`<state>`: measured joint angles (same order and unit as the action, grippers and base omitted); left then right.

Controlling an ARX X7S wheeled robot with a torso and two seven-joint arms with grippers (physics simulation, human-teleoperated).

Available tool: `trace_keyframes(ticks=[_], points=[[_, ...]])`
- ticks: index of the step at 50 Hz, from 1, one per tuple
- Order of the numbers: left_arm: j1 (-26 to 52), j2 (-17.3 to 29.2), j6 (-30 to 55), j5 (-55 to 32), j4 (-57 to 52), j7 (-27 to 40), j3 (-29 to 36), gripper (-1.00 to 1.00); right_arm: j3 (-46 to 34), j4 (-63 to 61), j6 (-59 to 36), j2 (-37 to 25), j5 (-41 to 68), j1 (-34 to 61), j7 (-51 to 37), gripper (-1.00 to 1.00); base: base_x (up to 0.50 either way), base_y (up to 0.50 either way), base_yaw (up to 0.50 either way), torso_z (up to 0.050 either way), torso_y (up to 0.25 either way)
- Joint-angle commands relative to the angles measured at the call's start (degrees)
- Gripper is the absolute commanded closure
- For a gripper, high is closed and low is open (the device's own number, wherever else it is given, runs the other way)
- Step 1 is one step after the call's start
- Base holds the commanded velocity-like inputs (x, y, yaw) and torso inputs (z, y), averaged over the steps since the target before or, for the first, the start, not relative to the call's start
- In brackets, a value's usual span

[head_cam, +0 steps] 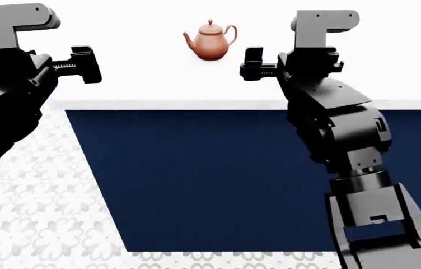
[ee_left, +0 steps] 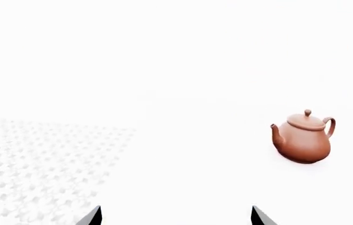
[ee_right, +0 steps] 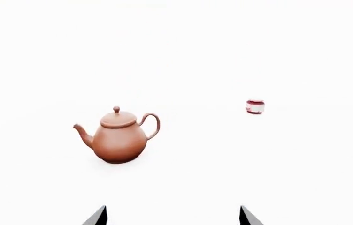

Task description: Pick the teapot from the counter and place it in the cabinet.

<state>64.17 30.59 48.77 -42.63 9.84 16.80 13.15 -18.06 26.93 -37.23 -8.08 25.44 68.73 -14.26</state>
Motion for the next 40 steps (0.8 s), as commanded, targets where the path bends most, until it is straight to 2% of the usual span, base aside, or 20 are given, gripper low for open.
trace_keyframes(ticks=[1, 12, 19, 34, 40], points=[[2.79, -0.59, -2.04, 1.64, 6.92, -2.27, 0.82, -1.0, -0.17, 14.22, 5.79, 2.48, -2.11, 6.22, 0.41, -1.0, 0.0, 0.0, 0.0, 0.0, 0.0], [2.91, -0.43, -1.92, 1.57, 6.74, -2.26, 0.89, -1.0, -0.36, 14.18, 6.49, 2.35, -1.89, 6.26, 0.03, -1.0, 0.0, 0.0, 0.0, 0.0, 0.0], [2.08, -0.24, -1.98, 1.14, 5.04, -1.8, 0.52, -1.0, -0.38, 6.98, 5.55, 1.07, -1.19, 3.59, -1.19, -1.0, 0.0, 0.0, 0.0, 0.0, 0.0], [2.01, -0.19, -2.03, 1.03, 4.9, -1.72, 0.54, -1.0, -0.67, 6.44, 5.62, 0.83, -0.74, 3.4, -1.54, -1.0, 0.0, 0.0, 0.0, 0.0, 0.0], [2.16, -0.6, -1.97, 1.21, 5.48, -1.05, 0.55, -1.0, -0.76, 3.91, 6.01, 0.3, -0.65, 2.38, -2.18, -1.0, 0.0, 0.0, 0.0, 0.046, 0.0]])
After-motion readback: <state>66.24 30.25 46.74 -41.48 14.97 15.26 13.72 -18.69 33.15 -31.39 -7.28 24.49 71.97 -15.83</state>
